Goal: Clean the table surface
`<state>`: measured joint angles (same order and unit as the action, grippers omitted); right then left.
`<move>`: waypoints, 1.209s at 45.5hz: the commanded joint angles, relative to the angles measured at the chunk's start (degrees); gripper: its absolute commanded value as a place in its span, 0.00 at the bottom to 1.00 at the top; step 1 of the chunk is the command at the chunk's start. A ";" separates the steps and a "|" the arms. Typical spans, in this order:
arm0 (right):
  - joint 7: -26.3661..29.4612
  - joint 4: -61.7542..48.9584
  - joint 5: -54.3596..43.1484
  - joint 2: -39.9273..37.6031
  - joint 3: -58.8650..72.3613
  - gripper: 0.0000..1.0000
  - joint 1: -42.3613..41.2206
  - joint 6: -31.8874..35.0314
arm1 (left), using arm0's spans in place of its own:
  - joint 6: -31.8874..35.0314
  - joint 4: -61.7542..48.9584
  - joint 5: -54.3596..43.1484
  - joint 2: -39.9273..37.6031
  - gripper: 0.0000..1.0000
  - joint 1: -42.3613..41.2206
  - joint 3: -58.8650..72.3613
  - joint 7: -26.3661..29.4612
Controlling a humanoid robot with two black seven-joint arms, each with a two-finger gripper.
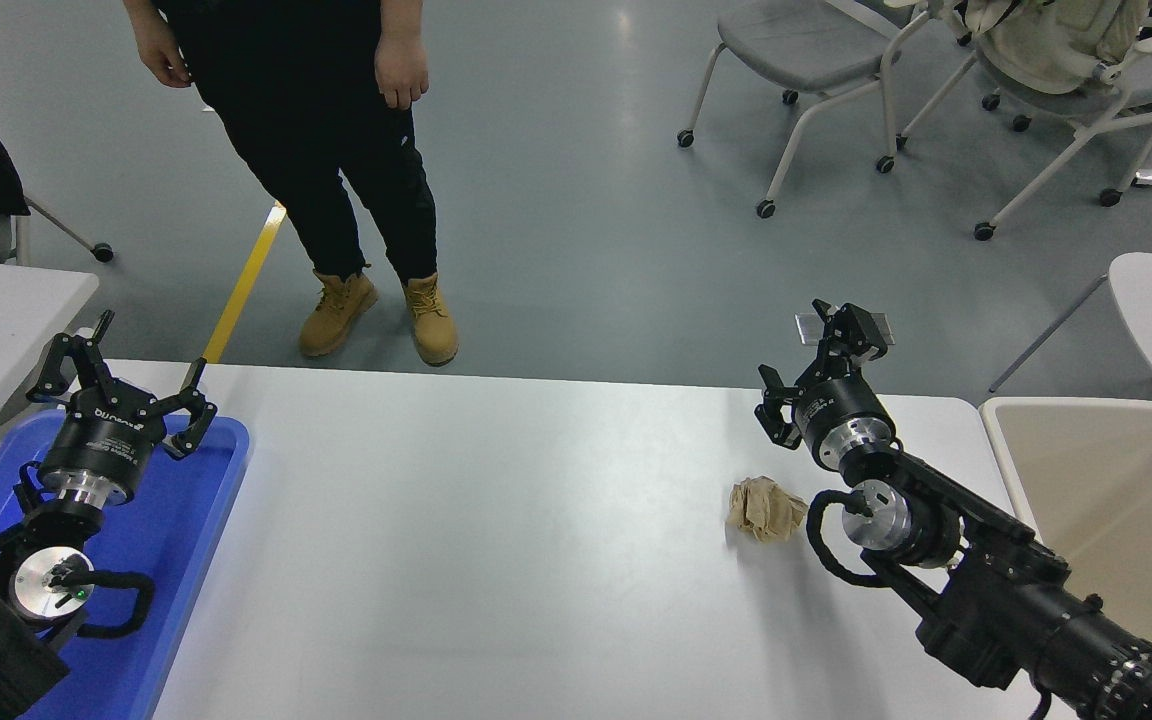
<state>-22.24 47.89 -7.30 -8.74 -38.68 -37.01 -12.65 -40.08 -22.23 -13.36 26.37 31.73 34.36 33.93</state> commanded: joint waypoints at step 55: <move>23.99 22.33 -5.45 -17.71 68.91 1.00 -37.17 -0.18 | 0.00 -0.01 0.00 0.00 1.00 0.09 0.00 0.00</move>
<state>-7.02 67.15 -14.73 -26.01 24.12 -69.98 -12.97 -40.08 -22.24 -13.36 26.37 31.76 34.33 33.93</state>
